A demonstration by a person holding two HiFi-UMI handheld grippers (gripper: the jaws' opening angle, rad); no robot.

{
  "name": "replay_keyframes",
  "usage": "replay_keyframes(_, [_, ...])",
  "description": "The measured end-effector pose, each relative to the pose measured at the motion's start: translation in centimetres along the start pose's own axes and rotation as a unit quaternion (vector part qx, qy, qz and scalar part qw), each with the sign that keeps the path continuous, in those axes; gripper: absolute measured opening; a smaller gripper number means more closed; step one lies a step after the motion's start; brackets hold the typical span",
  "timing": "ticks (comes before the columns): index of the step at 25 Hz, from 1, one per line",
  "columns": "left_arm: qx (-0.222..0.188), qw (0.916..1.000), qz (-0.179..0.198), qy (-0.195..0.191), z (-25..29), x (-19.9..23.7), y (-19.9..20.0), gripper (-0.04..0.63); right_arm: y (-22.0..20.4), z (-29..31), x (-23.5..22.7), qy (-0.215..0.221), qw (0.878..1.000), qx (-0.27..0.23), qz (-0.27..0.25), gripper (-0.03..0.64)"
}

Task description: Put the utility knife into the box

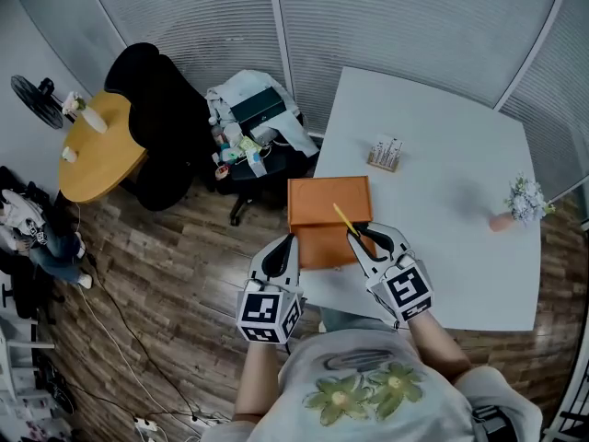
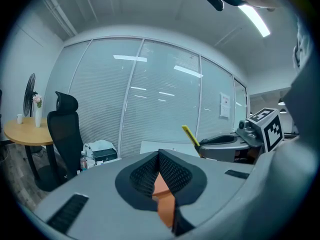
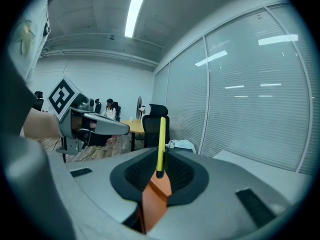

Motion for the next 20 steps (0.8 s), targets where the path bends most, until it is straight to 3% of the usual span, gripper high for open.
replay_keyframes(20, [0.036,0.9993,-0.013,-0.005,3.5,1.7,-1.7,0.002,-2.1,3.2,-1.4,0.021,0.999,0.042,0.011,0.058])
Point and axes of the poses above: the fingertips, and each gripper's own axes: z forward along the fingers, x to its left, y out of its top, the point moved 7 cm from there along -z, backward along the fingers, and after that the axes turned 10 degrees about y, right-handed, at the moved point
